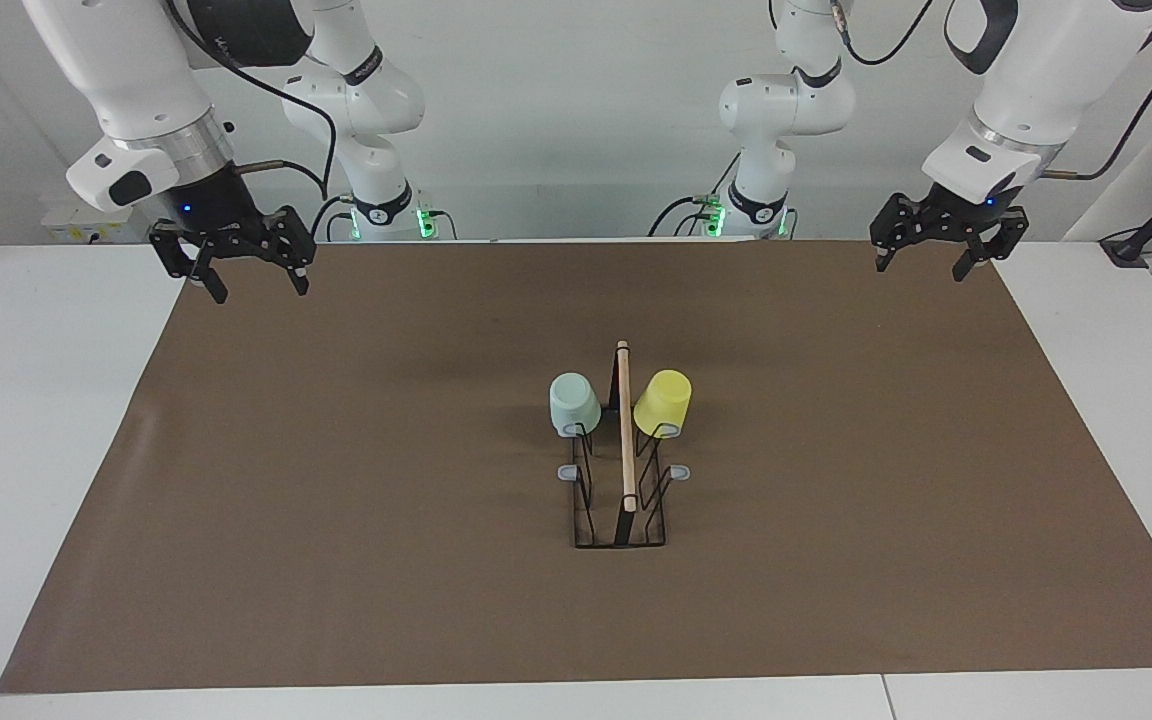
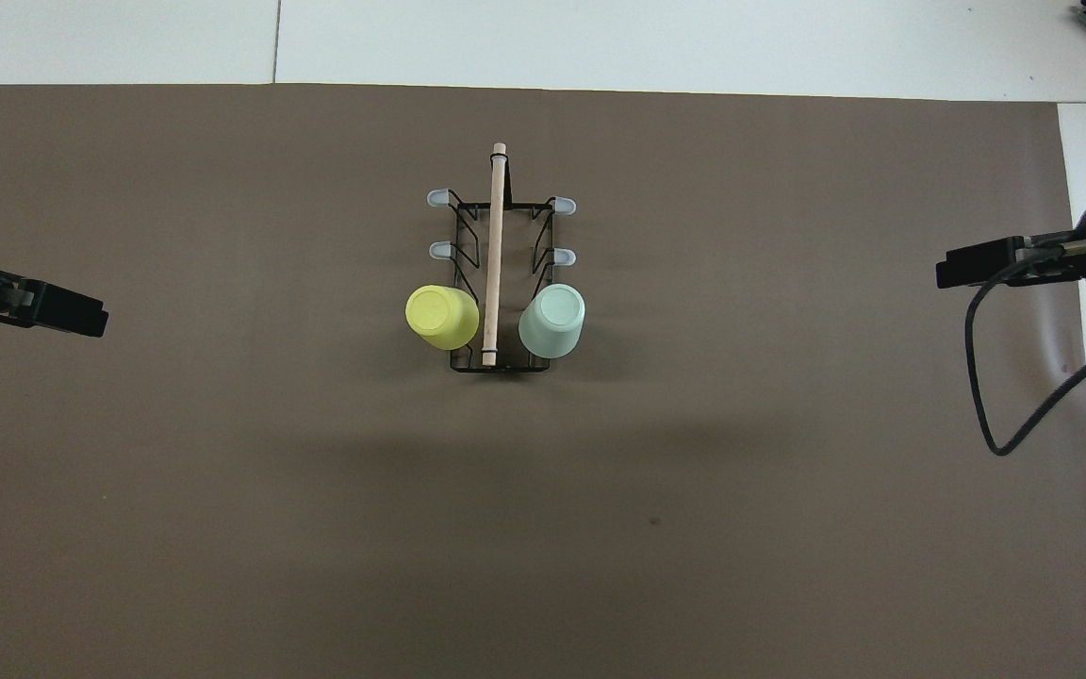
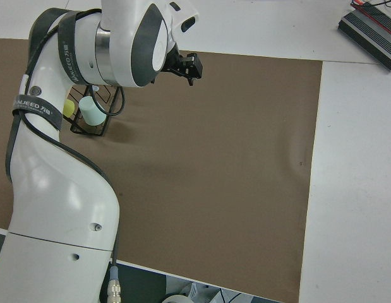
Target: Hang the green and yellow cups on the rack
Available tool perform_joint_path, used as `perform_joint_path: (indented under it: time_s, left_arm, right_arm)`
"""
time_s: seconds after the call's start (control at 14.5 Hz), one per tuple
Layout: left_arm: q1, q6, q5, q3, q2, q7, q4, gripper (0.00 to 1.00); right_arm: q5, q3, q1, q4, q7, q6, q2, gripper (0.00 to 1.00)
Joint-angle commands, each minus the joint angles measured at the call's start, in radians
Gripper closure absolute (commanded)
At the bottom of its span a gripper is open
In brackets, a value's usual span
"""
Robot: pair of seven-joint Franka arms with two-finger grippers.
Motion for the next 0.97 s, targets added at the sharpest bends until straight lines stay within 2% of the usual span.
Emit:
perform_joint_path:
  time_s: [0.0,0.21,0.9]
  left_arm:
    - [-0.029,-0.052,-0.007,0.034,0.020,-0.014,0.067,0.00]
    - [-0.046,-0.050,-0.002,0.063,0.017,-0.014,0.068,0.00]
    - [-0.029,-0.038,-0.004,0.070,0.009,-0.014,0.064,0.00]
  right_arm:
    - [0.011,-0.006,0.005,-0.005,0.017,0.002,-0.001,0.00]
    - [0.011,-0.006,0.006,-0.008,0.017,0.002,-0.004,0.00]
    - [0.011,-0.006,0.006,-0.009,0.014,0.002,-0.006,0.00]
